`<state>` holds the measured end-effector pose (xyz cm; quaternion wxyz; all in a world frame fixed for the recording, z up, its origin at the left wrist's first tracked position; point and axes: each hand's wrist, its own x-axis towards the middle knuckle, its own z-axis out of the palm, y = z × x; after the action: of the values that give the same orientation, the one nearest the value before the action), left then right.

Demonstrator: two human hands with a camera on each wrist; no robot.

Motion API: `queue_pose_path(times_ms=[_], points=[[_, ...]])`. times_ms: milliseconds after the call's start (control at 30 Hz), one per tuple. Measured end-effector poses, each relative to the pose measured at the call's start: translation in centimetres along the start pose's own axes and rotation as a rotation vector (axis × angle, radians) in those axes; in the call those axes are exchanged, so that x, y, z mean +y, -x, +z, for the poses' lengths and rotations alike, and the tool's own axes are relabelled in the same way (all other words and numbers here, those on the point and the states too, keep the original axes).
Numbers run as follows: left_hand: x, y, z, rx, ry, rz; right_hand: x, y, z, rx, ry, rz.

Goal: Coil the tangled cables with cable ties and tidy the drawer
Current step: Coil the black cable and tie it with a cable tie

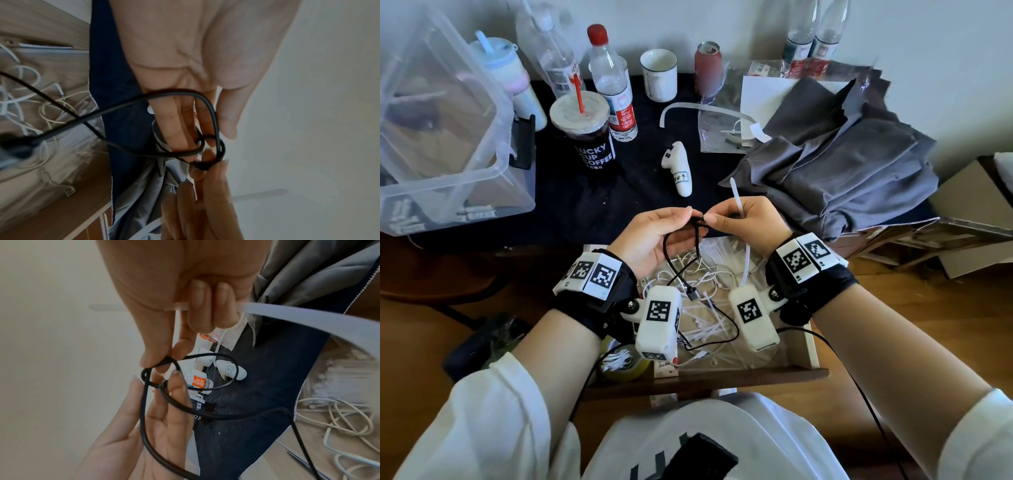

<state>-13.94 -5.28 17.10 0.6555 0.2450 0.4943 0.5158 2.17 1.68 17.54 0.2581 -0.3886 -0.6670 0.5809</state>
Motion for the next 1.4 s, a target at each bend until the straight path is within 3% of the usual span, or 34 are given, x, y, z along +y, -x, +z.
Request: queue_pose_path(times_ms=[367, 700, 933, 1033, 1167, 1267, 1400], points=[[0.7, 0.0, 0.2, -0.086, -0.007, -0.073, -0.7, -0.7, -0.1, 0.077, -0.122, 0.178], [0.7, -0.4, 0.9, -0.066, 0.014, -0.032, -0.7, -0.8, 0.0, 0.041, -0.223, 0.215], [0.5, -0.2, 0.7, -0.133, 0.101, -0.07, -0.4, -0.6, -0.1, 0.0, -0.309, 0.231], [0.7, -0.2, 0.9, -0.097, 0.047, -0.058, -0.7, -0.2, -0.4, -0.004, -0.255, 0.216], [1.3, -0.2, 1.2, -0.112, -0.053, -0.054, -2.2, 0.0, -0.2, -0.088, 0.002, 0.178], [1.4, 0.0, 1.4, -0.127, -0.019, -0.061, -2.6, -0.4, -0.5, -0.17, -0.072, 0.208], [1.0, 0.0, 1.5, -0.144, 0.092, -0.049, -1.2, -1.0, -0.8, 0.052, -0.321, 0.233]])
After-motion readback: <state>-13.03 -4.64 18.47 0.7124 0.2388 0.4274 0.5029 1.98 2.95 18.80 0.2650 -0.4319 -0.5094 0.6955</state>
